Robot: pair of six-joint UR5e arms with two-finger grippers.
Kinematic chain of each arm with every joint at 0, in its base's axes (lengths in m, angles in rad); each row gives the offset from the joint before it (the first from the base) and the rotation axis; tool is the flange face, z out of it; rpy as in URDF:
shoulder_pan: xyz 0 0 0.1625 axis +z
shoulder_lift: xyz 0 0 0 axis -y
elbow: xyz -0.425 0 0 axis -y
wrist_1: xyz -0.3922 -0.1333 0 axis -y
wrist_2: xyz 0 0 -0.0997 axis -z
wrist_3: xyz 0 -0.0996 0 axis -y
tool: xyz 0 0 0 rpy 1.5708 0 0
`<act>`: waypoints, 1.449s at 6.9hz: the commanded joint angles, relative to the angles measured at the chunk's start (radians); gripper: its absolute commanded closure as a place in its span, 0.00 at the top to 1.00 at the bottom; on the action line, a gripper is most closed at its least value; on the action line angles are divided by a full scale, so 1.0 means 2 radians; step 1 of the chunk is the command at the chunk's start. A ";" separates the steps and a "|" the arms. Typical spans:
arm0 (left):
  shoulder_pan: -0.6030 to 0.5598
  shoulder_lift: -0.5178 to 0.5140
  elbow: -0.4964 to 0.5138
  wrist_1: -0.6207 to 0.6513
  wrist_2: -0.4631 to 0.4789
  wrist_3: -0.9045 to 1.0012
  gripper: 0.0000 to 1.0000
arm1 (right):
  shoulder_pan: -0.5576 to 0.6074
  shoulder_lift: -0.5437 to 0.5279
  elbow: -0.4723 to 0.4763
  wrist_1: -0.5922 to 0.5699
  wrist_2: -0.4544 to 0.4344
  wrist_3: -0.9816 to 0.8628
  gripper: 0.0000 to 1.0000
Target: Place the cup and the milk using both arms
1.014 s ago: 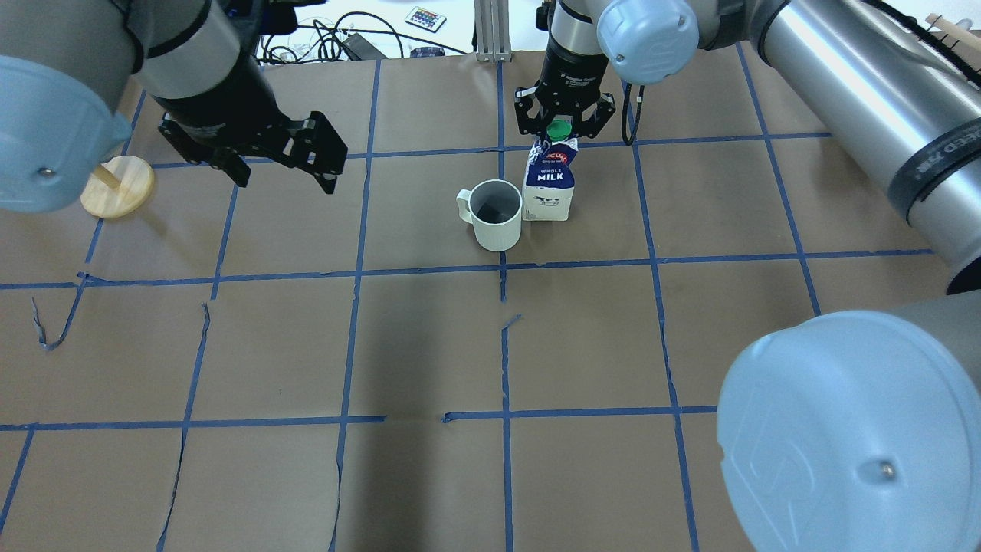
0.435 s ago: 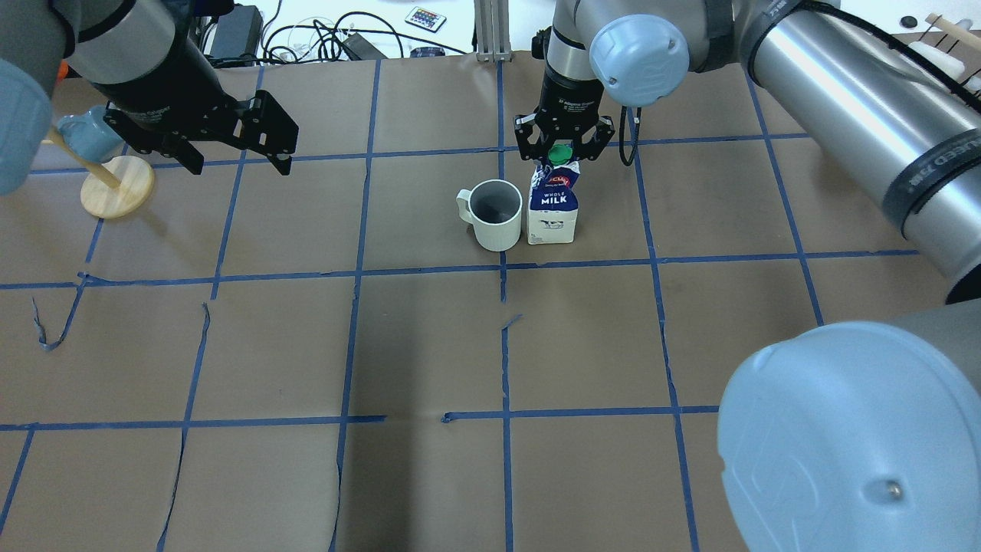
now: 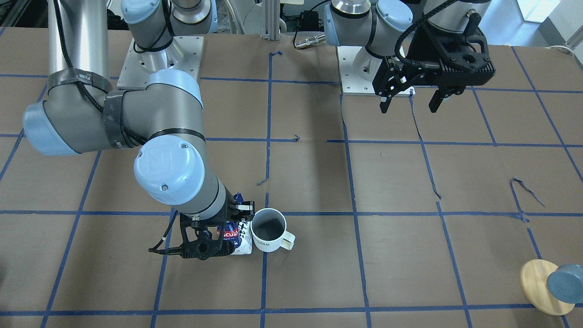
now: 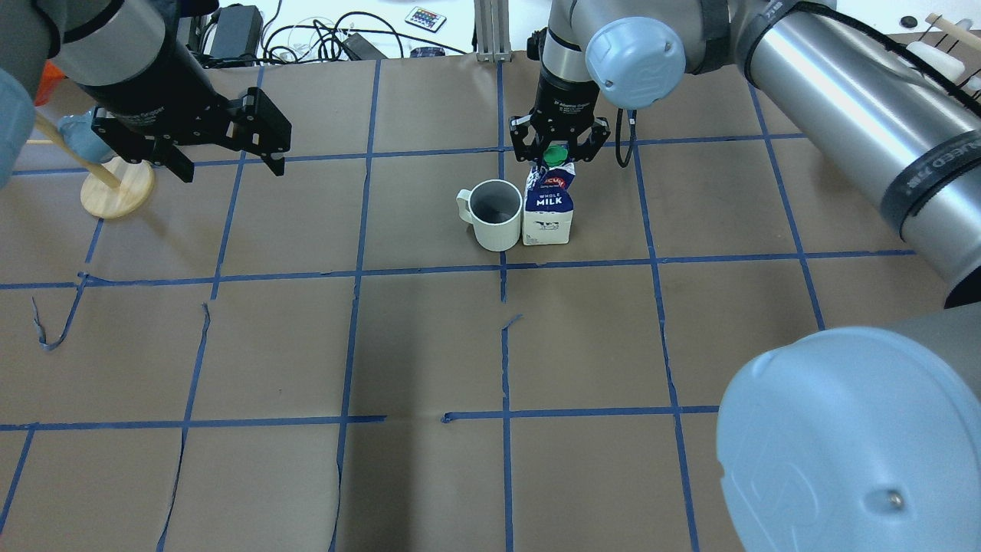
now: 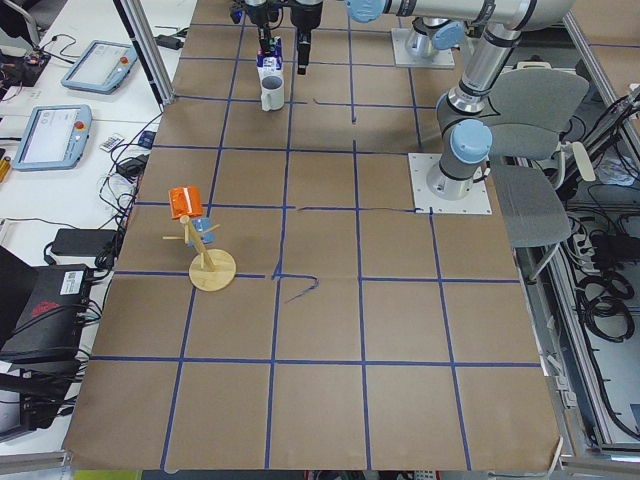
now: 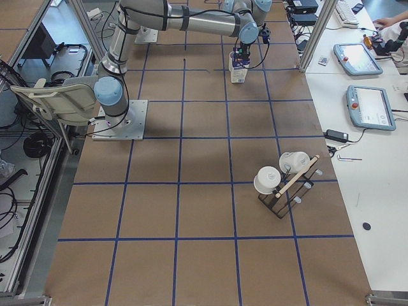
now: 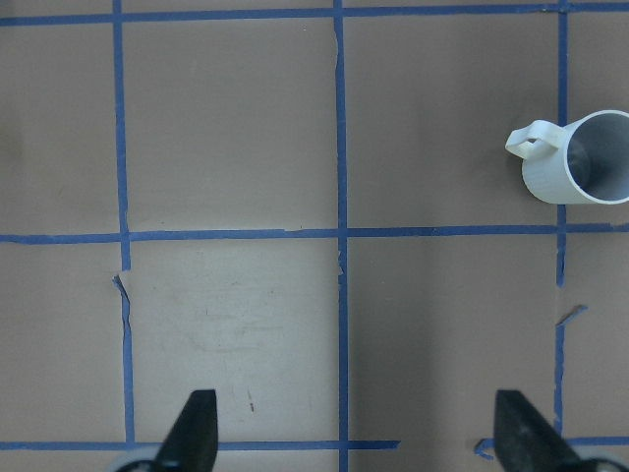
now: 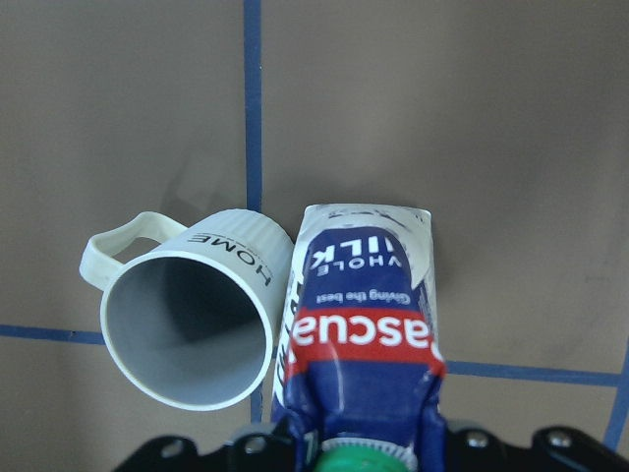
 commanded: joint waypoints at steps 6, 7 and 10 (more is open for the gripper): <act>0.002 0.003 -0.002 -0.001 0.000 -0.001 1.00 | 0.000 -0.039 -0.044 0.003 -0.011 0.004 1.00; 0.001 0.003 -0.002 -0.002 0.000 -0.001 1.00 | -0.012 -0.055 -0.051 0.014 -0.038 -0.009 1.00; 0.002 0.004 -0.002 -0.002 0.001 -0.001 1.00 | -0.088 -0.187 0.025 0.069 -0.061 -0.173 1.00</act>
